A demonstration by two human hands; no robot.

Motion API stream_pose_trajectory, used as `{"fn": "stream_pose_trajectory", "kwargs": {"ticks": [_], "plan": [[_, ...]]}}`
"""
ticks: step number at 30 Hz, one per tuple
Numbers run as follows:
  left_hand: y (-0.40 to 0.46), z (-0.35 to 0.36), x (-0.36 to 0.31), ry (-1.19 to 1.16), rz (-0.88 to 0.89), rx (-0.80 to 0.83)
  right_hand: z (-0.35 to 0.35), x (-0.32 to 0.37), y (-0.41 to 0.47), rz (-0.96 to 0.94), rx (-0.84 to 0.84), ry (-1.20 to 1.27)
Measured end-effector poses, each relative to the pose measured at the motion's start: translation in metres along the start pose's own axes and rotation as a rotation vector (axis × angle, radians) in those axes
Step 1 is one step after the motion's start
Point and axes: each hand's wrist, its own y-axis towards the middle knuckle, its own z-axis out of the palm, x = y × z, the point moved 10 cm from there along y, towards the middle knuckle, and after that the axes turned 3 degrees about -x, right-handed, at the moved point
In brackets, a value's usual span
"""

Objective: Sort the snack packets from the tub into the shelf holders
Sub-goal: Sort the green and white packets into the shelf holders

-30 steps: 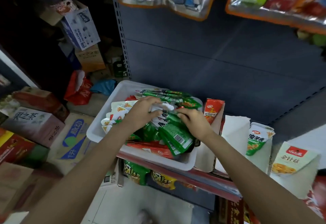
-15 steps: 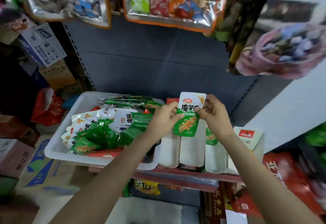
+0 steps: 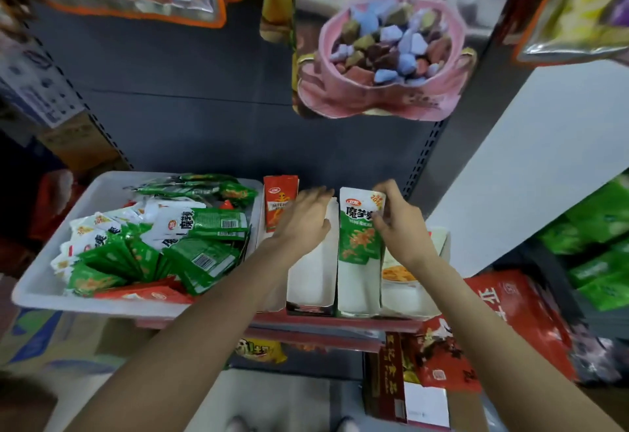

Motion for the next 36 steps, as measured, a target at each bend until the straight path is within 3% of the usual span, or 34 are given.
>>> {"fn": "stream_pose_trajectory", "kwargs": {"ticks": [7,14,20,24,27,32,36], "plan": [[0.0,-0.002,0.003,-0.014,-0.013,-0.056,0.044,-0.021,0.001,-0.019,0.18,-0.312],[-0.001,-0.003,0.003,-0.007,0.004,-0.067,0.052,-0.014,0.003,-0.179,0.11,-0.637],[-0.008,-0.015,0.004,-0.035,0.017,-0.101,0.051,-0.015,0.001,-0.115,0.038,-0.72],[-0.025,-0.032,0.018,-0.096,-0.008,-0.16,0.048,-0.006,0.0,-0.06,-0.015,-0.632],[-0.041,-0.049,0.041,-0.114,-0.044,-0.212,0.054,0.023,0.001,-0.119,-0.051,-0.43],[-0.067,-0.076,0.11,-0.064,-0.166,-0.251,0.105,0.087,0.008,-0.196,0.143,-0.148],[-0.084,-0.077,0.181,-0.047,-0.275,-0.129,0.161,0.133,0.01,-0.17,0.322,-0.036]]}}
